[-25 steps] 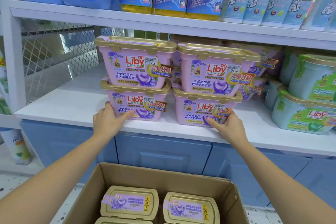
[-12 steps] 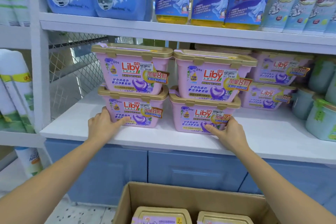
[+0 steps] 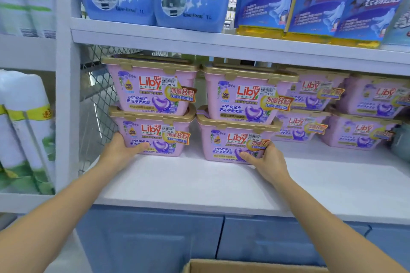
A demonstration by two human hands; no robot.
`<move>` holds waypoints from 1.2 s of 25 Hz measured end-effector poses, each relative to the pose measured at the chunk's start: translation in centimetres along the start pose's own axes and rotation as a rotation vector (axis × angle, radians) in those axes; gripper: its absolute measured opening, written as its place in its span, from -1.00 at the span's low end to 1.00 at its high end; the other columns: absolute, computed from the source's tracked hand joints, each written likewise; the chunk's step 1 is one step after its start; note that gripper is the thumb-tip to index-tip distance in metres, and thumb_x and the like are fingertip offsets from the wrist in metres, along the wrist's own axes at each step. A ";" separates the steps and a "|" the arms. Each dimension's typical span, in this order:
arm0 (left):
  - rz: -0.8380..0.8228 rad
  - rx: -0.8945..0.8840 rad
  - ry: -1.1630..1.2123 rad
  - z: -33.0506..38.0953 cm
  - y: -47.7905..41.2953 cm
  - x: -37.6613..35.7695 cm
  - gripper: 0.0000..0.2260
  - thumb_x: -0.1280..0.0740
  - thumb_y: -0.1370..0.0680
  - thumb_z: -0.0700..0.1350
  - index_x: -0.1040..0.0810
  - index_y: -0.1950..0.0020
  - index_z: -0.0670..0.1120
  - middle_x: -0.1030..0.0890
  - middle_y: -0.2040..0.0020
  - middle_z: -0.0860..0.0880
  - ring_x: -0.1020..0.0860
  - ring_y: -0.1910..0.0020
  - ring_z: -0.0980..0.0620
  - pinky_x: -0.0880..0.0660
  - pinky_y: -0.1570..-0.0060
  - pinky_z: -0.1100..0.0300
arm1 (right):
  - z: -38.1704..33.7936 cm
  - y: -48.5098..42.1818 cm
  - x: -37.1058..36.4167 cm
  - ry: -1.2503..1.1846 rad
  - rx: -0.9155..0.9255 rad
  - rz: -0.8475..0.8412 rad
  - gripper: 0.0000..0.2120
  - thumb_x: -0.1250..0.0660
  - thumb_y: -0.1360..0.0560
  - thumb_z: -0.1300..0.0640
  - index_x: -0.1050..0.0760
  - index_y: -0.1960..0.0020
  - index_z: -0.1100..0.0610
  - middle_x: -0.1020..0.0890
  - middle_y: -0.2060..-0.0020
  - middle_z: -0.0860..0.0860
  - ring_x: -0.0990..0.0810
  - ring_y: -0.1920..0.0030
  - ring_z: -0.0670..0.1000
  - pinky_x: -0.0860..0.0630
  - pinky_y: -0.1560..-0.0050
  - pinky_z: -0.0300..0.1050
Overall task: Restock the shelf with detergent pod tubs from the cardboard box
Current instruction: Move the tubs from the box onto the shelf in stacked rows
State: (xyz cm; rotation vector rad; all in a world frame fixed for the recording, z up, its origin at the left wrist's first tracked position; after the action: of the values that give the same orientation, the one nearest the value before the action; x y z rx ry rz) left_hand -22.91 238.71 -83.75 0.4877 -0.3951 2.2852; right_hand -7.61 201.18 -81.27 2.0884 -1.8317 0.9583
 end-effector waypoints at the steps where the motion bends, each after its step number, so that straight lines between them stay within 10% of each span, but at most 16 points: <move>1: -0.007 -0.012 0.040 0.2 -0.6 -0.1 -0.49 -0.52 -0.31 0.01 -0.51 -0.19 -0.10 -0.63 -0.15 -0.06 -0.59 -0.11 -0.11 -0.48 -0.18 -0.08 | -0.1 -0.7 -0.6 -0.003 0.002 -0.001 -0.44 -0.48 -0.31 -0.09 -0.39 -0.14 0.20 -0.58 0.07 0.05 -0.55 0.07 0.11 -0.49 0.09 -0.03; 4: 0.017 -0.023 0.084 0.5 -2.1 0.0 -0.61 -0.48 -0.38 -0.18 -0.53 -0.18 -0.15 -0.61 -0.11 -0.08 -0.56 -0.05 -0.06 -0.46 -0.16 0.03 | -0.8 -2.8 -2.1 -0.011 0.027 0.005 -0.44 -0.49 -0.30 -0.10 -0.38 -0.12 0.18 -0.61 0.07 0.07 -0.57 0.04 0.14 -0.53 0.01 0.04; 12: 0.073 -0.003 -0.088 -1.8 -8.1 -0.3 -0.18 -0.36 -0.09 0.36 -0.43 -0.24 -0.05 -0.61 -0.20 -0.08 -0.57 -0.14 -0.16 -0.49 -0.16 -0.09 | -0.8 -8.4 -4.8 -0.002 0.016 -0.038 -0.48 -0.49 -0.28 -0.12 -0.37 -0.09 0.06 -0.49 0.27 -0.10 -0.49 0.12 0.08 -0.49 -0.05 0.04; 19: 0.059 0.020 -0.229 0.1 -9.2 -1.7 -0.34 -0.40 -0.28 0.29 -0.41 -0.21 -0.10 -0.62 -0.16 -0.11 -0.57 -0.09 -0.19 -0.50 -0.07 -0.05 | 0.0 -10.5 -4.7 -0.015 0.011 -0.035 -0.53 -0.48 -0.35 0.01 -0.13 0.35 -0.11 -0.33 0.42 -0.21 -0.38 0.32 -0.07 -0.30 0.28 -0.18; 26: 0.077 -0.003 -0.314 0.9 -9.0 -2.2 -0.27 -0.31 -0.18 0.37 -0.40 -0.19 -0.06 -0.62 -0.15 -0.09 -0.57 -0.11 -0.19 -0.49 -0.04 0.01 | 1.4 -11.4 -4.8 -0.013 0.009 -0.031 -0.60 -0.47 -0.32 -0.10 -0.20 0.29 -0.15 -0.35 0.40 -0.22 -0.43 0.15 0.04 -0.34 0.09 -0.13; 30: 0.064 -0.020 -0.343 1.1 -8.9 -2.4 -0.26 -0.25 -0.14 0.42 -0.41 -0.13 -0.04 -0.64 -0.10 -0.06 -0.58 -0.09 -0.16 -0.49 -0.02 0.02 | 2.0 -11.7 -4.8 -0.003 0.005 -0.077 -0.60 -0.45 -0.34 -0.10 -0.43 -0.08 0.03 -0.59 0.09 -0.05 -0.51 0.00 0.07 -0.42 -0.02 -0.10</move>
State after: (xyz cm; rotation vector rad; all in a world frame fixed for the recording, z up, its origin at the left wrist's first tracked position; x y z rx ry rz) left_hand -14.61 242.77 -82.68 0.8725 -0.6080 2.2565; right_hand 4.01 206.41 -82.60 2.1470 -1.7386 0.9428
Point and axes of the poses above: each hand's wrist, its own y-axis away from the middle knuckle, its own x-axis out of the back of the hand, z = x × y, the point moved 9 cm from there along -y, towards the middle knuckle
